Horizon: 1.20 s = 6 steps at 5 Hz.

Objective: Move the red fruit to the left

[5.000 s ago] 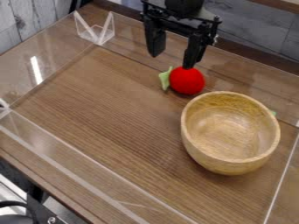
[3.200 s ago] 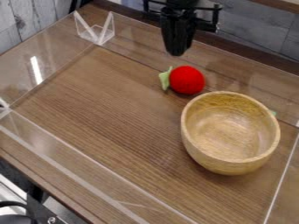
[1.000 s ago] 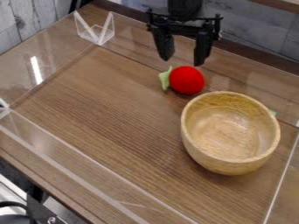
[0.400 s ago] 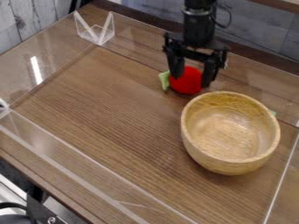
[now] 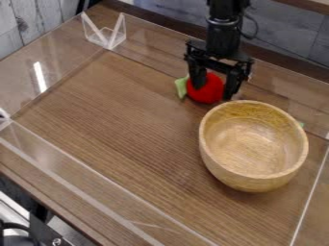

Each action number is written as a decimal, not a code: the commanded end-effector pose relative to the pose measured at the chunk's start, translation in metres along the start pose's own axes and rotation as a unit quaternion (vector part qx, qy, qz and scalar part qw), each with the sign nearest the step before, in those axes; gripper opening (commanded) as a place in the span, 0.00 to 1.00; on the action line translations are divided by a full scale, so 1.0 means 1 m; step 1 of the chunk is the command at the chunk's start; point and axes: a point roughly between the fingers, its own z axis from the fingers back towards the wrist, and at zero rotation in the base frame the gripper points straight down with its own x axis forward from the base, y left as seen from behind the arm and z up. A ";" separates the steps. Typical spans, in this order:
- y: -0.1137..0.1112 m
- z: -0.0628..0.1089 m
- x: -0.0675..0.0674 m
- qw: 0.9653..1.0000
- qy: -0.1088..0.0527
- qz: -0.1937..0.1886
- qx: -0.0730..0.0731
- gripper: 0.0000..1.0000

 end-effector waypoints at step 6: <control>0.007 -0.013 0.013 0.998 -0.029 -0.054 0.017 1.00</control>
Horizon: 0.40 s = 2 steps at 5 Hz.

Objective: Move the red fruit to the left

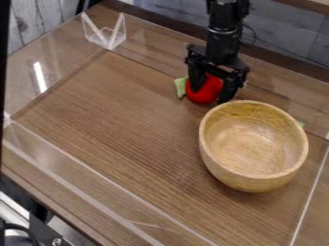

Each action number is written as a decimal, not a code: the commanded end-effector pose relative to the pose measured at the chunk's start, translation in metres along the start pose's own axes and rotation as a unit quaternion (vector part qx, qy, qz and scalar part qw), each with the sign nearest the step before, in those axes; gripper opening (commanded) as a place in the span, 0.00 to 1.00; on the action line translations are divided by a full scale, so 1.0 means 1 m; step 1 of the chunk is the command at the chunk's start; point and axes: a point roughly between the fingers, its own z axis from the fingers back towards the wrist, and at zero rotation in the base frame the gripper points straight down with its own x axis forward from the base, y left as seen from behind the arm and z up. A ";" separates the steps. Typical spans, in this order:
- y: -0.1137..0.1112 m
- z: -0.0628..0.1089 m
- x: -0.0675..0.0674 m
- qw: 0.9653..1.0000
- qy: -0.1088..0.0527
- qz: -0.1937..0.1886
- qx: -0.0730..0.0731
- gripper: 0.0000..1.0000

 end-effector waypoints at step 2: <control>0.004 -0.003 0.006 1.000 -0.018 -0.023 0.007 1.00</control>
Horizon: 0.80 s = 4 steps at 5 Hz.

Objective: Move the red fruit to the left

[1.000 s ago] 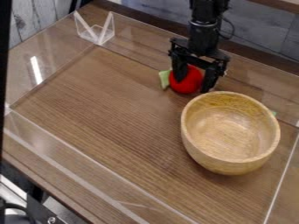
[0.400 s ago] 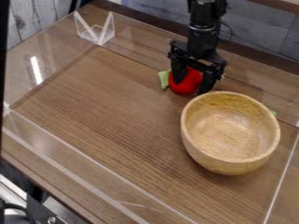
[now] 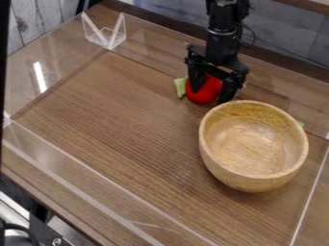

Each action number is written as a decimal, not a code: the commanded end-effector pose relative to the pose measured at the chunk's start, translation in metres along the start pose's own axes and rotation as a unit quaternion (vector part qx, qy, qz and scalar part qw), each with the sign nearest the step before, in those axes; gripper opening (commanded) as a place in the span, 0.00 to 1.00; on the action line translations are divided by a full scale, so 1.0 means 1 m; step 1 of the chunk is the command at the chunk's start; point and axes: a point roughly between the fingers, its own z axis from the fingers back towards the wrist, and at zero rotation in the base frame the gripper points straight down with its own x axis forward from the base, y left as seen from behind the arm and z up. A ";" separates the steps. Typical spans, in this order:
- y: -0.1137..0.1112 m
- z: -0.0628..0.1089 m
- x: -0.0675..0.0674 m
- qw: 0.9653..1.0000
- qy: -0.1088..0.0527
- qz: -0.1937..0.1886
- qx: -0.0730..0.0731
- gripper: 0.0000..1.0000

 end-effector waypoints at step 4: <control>0.007 -0.011 0.005 0.999 -0.017 -0.027 0.012 1.00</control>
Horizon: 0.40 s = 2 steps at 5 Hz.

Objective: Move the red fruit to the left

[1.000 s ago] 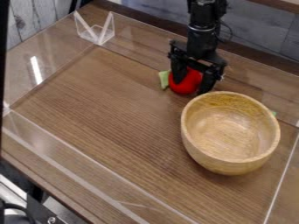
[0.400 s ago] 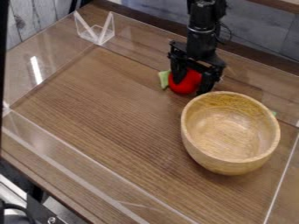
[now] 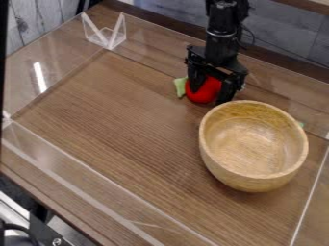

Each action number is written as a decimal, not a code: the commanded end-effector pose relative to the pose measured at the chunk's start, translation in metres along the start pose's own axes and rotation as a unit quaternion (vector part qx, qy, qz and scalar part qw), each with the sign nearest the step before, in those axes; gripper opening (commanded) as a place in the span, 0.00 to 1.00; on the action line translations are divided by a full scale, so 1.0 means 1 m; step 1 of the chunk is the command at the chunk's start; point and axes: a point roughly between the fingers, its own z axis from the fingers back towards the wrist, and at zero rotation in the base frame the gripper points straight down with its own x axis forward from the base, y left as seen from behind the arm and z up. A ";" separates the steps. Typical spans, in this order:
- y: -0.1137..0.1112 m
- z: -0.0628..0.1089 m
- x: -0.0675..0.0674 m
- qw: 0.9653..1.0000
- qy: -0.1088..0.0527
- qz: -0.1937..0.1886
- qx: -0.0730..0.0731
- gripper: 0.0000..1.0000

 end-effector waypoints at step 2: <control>0.005 -0.012 0.004 1.000 -0.011 -0.024 0.008 1.00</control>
